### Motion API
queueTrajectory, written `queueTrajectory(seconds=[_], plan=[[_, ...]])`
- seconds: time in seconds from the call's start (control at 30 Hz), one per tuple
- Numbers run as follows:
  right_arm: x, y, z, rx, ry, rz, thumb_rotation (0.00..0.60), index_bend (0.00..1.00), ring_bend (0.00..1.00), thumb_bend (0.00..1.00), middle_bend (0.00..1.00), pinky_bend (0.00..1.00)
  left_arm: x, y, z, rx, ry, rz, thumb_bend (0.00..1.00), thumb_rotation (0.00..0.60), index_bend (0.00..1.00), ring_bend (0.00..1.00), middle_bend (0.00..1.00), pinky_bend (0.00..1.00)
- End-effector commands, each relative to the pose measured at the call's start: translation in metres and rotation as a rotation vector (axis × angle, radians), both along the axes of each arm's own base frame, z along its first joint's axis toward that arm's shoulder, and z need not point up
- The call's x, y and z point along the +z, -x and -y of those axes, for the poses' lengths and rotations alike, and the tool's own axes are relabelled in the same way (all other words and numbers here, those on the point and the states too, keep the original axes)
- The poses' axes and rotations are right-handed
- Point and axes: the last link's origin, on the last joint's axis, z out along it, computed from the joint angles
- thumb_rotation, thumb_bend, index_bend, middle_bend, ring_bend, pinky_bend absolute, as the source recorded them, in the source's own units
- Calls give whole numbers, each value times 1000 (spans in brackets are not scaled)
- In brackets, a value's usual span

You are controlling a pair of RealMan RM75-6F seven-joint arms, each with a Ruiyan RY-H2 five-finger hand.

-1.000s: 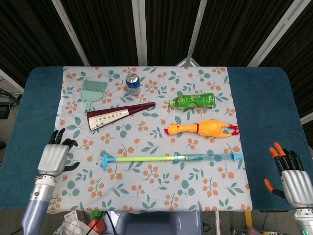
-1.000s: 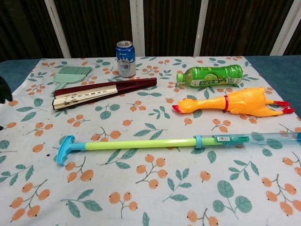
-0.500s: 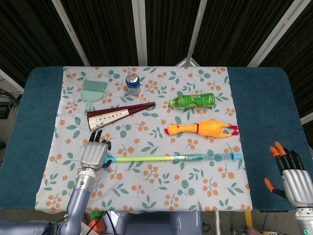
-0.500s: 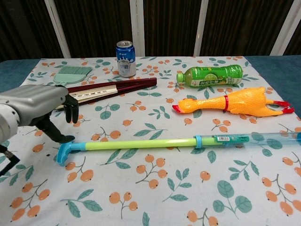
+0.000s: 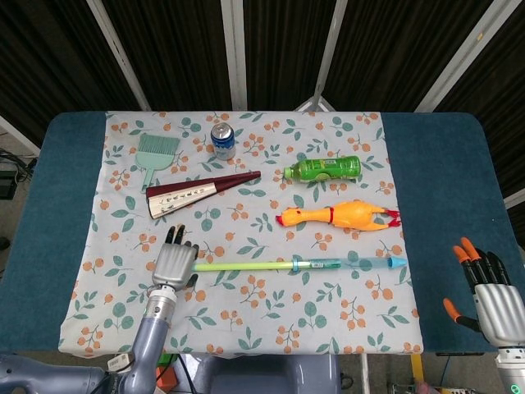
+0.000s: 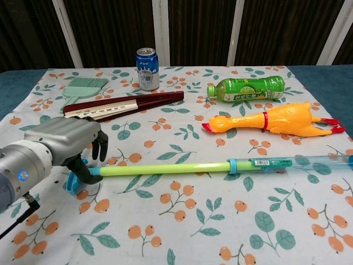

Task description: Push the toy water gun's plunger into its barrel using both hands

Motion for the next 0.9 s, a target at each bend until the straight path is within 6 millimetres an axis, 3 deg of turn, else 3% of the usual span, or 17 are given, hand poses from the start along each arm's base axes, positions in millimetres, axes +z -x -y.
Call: queueTrajectory(seconds=[0.03,0.53,0.9], plan=[[0,0,0,0,-1,1,600,0,0,337,0,0,-3,-1,0,-1,5,1,391,600,470,1,404,0],[0,0,0,-5,-2,7,600,0,0,336,0,0,-13,-11,-1,-12,16,13,422,600,490,14,445,0],[1,1,-1,-10,-3,11,600,0,0,337,0,0,-14,-7,-3,-13,15,-13,437,600,502,15,466,0]])
